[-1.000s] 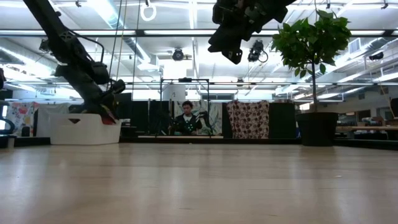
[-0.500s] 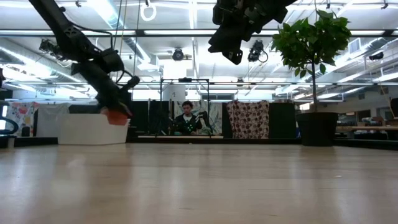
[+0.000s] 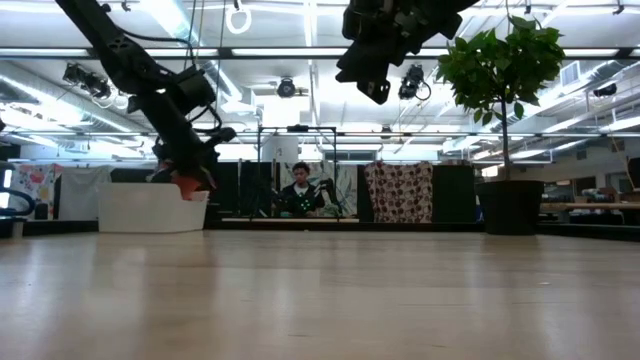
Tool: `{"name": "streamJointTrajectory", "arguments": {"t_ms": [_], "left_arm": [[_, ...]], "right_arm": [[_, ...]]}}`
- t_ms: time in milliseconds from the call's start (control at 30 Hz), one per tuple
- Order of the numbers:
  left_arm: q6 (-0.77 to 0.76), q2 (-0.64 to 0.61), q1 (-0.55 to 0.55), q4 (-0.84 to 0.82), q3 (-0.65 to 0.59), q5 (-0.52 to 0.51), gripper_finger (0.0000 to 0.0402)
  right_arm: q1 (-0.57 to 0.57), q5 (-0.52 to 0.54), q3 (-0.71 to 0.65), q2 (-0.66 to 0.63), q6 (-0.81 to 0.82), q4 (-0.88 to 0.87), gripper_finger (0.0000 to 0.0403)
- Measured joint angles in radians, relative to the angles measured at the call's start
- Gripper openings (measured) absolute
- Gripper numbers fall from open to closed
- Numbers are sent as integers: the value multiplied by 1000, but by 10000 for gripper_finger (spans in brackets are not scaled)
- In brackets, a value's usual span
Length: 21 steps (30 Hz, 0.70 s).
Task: Nest measuring cups in basket
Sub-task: Put the nested measuring cups into the white bin
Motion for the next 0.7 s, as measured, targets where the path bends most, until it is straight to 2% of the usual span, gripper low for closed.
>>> {"name": "streamJointTrajectory", "arguments": {"t_ms": [133, 333, 533, 700], "left_arm": [[-80, 0, -65, 1, 0, -158, 47], [-124, 0, -111, -8, 0, -313, 47], [-76, 26, -100, -58, -1, -287, 47], [-66, 62, -71, -20, -1, -238, 47]], "right_arm": [[-2, 0, 0, 0, 0, 0, 96], [-2, -8, 0, 0, 0, 0, 96], [-1, -19, 0, 0, 0, 0, 96], [-1, -20, 0, 0, 0, 0, 96]]}}
